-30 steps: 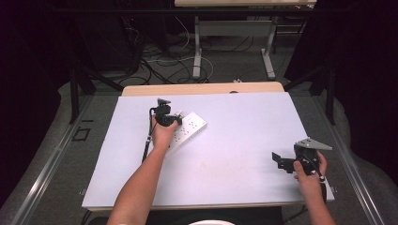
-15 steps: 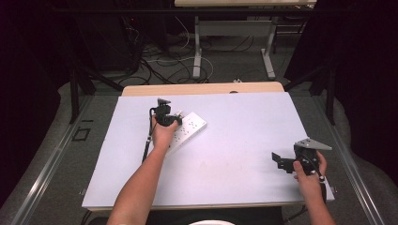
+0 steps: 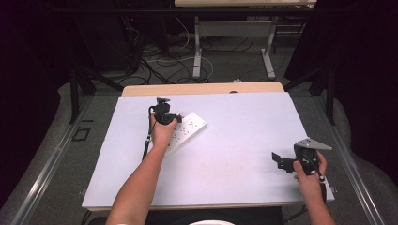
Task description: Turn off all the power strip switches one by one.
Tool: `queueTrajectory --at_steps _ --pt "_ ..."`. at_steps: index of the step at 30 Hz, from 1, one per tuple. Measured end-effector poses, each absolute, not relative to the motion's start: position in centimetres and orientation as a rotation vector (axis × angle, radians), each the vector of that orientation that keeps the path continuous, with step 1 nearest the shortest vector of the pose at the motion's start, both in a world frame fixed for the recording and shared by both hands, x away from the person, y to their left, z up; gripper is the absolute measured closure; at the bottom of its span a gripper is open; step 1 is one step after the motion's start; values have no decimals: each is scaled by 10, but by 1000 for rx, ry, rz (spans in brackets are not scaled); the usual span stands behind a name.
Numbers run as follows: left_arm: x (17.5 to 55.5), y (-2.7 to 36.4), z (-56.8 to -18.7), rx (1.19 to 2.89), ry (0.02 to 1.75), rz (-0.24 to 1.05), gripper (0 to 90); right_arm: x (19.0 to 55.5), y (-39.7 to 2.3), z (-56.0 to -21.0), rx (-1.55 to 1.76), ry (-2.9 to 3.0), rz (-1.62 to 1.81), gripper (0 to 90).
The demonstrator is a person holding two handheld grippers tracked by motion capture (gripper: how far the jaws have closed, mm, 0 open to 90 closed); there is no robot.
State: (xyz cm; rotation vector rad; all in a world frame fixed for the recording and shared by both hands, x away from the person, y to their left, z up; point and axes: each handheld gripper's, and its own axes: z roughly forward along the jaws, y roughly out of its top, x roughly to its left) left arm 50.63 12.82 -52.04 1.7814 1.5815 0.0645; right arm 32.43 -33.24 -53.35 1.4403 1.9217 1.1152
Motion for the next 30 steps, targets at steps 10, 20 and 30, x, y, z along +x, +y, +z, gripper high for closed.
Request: queueTrajectory --at_steps 10,20,30 --pt "513 120 -508 1772 1564 73 900 324 -333 -534 1446 1920 1117 21" --pt "525 104 -499 1799 1538 85 900 324 -334 -534 1440 1903 1122 20" --pt "534 96 -505 1812 1555 85 900 325 -335 -535 1445 1917 1123 21"
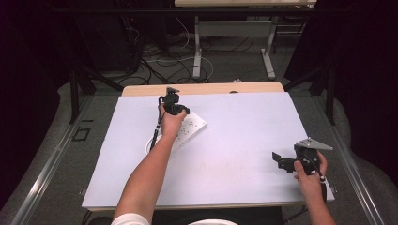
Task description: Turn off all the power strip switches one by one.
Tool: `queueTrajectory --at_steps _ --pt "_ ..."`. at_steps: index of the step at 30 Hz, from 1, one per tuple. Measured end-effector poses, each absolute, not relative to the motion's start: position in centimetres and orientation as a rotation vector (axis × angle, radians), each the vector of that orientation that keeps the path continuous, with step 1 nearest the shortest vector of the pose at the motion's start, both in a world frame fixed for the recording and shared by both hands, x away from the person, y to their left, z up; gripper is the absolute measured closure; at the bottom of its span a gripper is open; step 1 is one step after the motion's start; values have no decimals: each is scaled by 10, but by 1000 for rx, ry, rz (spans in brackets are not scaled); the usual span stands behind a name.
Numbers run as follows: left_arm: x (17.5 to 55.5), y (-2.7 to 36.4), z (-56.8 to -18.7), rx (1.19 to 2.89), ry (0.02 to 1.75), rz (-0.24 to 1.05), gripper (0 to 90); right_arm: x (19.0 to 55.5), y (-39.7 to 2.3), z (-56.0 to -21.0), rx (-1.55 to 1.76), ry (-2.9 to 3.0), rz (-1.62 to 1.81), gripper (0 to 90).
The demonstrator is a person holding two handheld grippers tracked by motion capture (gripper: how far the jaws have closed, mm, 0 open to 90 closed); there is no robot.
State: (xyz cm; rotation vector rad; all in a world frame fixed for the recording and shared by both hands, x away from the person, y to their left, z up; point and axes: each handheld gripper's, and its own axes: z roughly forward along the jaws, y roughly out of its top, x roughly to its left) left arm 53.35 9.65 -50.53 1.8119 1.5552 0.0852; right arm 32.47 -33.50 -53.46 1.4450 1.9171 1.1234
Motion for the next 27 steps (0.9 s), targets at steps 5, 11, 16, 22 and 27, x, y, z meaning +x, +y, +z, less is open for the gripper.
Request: queueTrajectory --at_steps 5,11,16,22,27 --pt "535 94 -510 1811 1571 64 900 325 -336 -535 1453 1897 1132 21" --pt "537 93 -516 1821 1582 61 900 325 -337 -535 1454 1913 1128 21" --pt "539 92 -521 1830 1596 64 900 324 -338 -536 1452 1892 1128 21" --pt "540 92 -524 1837 1604 59 900 324 -337 -535 1455 1891 1127 21" --pt "539 93 -524 1849 1603 85 900 323 -337 -535 1461 1911 1127 21"
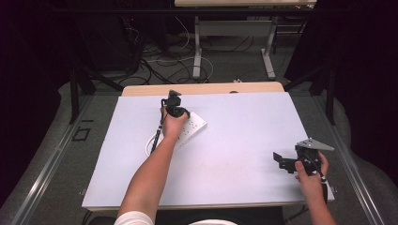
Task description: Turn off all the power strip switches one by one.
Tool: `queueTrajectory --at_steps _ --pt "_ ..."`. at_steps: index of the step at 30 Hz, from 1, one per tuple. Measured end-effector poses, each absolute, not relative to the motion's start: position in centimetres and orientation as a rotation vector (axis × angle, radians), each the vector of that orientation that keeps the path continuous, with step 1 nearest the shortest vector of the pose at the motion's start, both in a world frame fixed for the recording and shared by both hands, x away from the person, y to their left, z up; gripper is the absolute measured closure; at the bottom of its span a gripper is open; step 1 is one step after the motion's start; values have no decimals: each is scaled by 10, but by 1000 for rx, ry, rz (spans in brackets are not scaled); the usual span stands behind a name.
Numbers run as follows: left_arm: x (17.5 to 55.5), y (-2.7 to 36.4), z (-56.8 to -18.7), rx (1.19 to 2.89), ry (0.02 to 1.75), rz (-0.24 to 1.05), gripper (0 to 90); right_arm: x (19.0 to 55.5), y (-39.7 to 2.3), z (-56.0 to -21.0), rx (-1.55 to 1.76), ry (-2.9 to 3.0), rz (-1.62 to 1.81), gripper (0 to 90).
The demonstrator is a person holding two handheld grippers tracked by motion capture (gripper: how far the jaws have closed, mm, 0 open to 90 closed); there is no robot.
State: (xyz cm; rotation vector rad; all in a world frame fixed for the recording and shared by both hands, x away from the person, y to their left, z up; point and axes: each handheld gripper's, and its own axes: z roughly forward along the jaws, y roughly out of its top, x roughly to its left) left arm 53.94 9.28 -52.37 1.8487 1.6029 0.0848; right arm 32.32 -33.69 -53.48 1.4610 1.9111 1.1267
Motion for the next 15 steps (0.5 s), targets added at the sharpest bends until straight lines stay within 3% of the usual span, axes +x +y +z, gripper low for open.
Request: queueTrajectory --at_steps 15 --pt "539 90 -527 1847 1600 79 900 323 -337 -535 1447 1914 1123 21"
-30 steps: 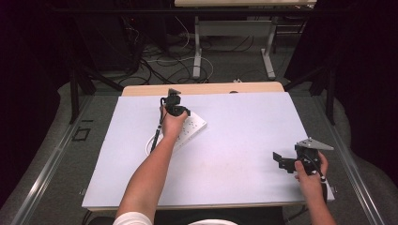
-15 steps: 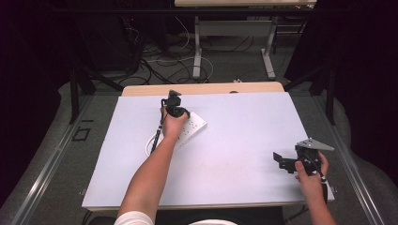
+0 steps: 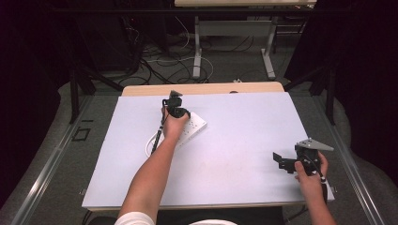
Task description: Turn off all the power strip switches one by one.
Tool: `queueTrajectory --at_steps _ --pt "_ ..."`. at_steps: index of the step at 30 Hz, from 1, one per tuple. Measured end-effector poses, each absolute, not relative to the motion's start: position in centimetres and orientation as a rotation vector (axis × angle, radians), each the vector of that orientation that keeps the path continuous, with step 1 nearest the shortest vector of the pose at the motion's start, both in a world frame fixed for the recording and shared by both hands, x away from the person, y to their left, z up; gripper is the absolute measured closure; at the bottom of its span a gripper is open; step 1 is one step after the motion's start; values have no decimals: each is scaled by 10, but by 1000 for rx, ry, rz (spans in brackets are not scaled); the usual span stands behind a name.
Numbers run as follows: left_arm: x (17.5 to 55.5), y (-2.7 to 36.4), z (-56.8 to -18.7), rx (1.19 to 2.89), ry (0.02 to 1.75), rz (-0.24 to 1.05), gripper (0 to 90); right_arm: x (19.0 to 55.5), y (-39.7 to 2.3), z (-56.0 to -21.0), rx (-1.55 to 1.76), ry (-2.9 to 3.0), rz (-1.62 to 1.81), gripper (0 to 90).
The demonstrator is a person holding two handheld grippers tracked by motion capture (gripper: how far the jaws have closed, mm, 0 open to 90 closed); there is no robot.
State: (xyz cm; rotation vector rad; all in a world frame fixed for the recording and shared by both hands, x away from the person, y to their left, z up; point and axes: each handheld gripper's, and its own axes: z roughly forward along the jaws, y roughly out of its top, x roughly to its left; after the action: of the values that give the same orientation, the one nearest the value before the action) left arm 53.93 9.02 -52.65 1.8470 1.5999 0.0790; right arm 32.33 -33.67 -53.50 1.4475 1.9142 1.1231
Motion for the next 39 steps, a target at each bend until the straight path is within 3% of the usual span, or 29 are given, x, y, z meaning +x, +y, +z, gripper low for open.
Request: queueTrajectory --at_steps 23,39 --pt "528 103 -516 1799 1592 132 900 323 -335 -534 1441 1915 1122 21" --pt "505 116 -502 1823 1496 121 724 323 -335 -534 1438 1900 1121 21"
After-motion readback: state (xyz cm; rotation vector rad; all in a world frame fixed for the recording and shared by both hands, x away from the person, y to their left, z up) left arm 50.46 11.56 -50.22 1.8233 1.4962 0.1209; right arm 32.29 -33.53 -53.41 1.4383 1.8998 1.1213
